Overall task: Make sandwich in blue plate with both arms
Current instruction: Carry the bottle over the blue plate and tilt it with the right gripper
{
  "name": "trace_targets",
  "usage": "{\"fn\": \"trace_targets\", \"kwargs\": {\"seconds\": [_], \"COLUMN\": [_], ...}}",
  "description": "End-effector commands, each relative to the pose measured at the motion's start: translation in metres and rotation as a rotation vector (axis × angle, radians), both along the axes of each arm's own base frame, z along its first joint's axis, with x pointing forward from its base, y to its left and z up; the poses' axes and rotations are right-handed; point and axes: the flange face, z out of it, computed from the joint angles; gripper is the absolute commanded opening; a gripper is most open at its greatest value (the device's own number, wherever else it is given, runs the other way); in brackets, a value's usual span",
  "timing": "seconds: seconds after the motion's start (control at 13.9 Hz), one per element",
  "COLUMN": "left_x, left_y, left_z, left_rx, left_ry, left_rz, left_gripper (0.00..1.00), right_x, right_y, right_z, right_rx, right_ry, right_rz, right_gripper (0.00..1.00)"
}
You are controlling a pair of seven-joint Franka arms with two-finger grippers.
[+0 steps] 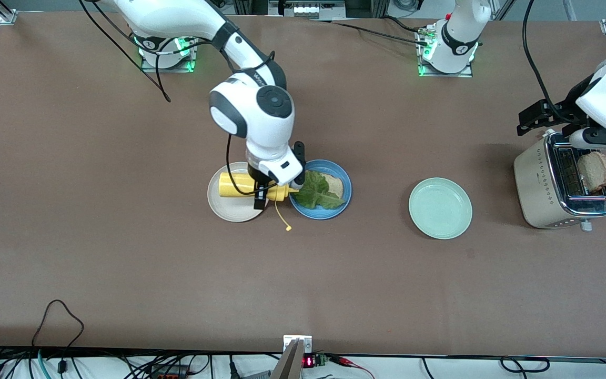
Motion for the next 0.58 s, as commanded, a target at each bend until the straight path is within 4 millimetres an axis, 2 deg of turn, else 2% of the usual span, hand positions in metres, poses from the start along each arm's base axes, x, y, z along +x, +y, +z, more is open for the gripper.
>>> {"fn": "trace_targets", "kwargs": {"seconds": [0.0, 0.22, 0.5], "left_x": [-0.005, -0.005, -0.005], "left_y": [0.002, 0.002, 0.002], "left_z": [0.004, 0.004, 0.004], "left_rx": [0.010, 0.010, 0.010], "left_ry": [0.004, 0.002, 0.004], "left_rz": [-0.018, -0.018, -0.018], "left_gripper": [1.00, 1.00, 1.00], "right_x": [-0.007, -0.011, -0.019], "right_y": [0.016, 0.039, 0.050], "right_z": [-0.003, -0.013, -0.026], "right_rx": [-0.107, -0.205, -0.247], "right_ry": [-0.040, -0.069, -0.088], "right_rz": [0.023, 0.048, 0.063], "right_gripper": [0.34, 0.34, 0.34]}}
